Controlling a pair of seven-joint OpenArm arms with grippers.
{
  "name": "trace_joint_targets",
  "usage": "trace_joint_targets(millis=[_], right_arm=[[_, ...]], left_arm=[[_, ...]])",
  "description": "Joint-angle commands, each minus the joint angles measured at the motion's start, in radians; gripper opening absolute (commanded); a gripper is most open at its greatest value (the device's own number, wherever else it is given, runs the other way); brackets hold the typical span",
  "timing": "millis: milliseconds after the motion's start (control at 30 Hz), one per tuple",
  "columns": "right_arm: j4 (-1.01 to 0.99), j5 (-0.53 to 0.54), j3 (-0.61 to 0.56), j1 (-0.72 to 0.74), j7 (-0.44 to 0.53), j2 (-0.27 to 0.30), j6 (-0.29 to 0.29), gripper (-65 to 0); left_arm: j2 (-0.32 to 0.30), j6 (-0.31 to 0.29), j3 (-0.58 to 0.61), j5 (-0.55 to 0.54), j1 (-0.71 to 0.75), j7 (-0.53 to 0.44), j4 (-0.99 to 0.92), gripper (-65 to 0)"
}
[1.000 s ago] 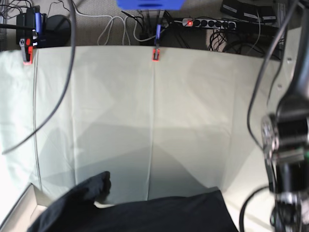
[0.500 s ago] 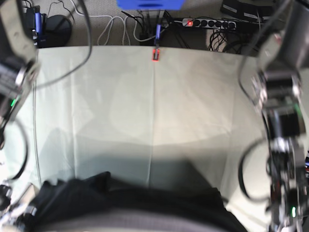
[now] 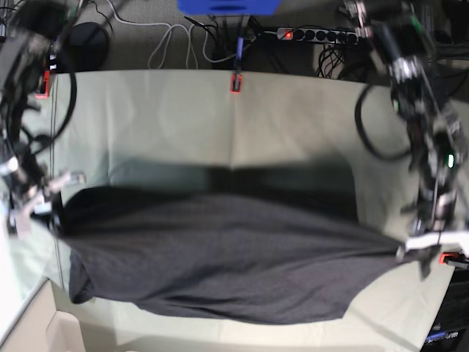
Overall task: Layout the t-shirt on the table in an organized manner, then fold the t-shirt properly
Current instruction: 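Lay the shirt back down with both grippers and pull it flat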
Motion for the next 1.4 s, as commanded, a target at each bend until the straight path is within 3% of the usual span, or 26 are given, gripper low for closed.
trace_joint_targets(millis=[0,33,233,467,933,1133,1367], right_arm=[[0.044,0.028,0.021,-0.02,0.032,0.0,0.025,-63.8],[0.072,0.045,0.042,-0.052,0.032,-0.016,0.062,-63.8],[0.138,0.088,0.131,-0.227,-0.008,-0.079,0.062,-63.9],[0.146,0.085,0.232,-0.35,-0.006,-0.155,0.062,-64.0],[0.147,0.082,0.245,-0.479,-0.006,-0.15,0.062,-63.7],[0.147,0.082,0.241,-0.467,-0.012,-0.15,0.062,-63.5],[0.136,0.062,0.217,-0.257,-0.017,-0.15,0.062,-63.5]], left_arm=[[-0.001,-0.003,-0.015,0.003,0.02,-0.028,0.038,-64.9],[0.005,-0.003,-0.025,0.003,0.053,-0.028,0.061,-64.9],[0.019,-0.003,-0.081,-0.016,0.194,-0.034,0.096,-64.9],[-0.006,-0.003,-0.22,-0.23,0.284,-0.028,0.086,-64.9],[-0.006,-0.003,-0.235,-0.258,0.304,-0.026,-0.028,-64.9],[-0.006,-0.003,-0.235,-0.258,0.304,-0.026,-0.023,-64.9],[-0.006,-0.003,-0.235,-0.258,0.293,-0.026,-0.023,-64.9]])
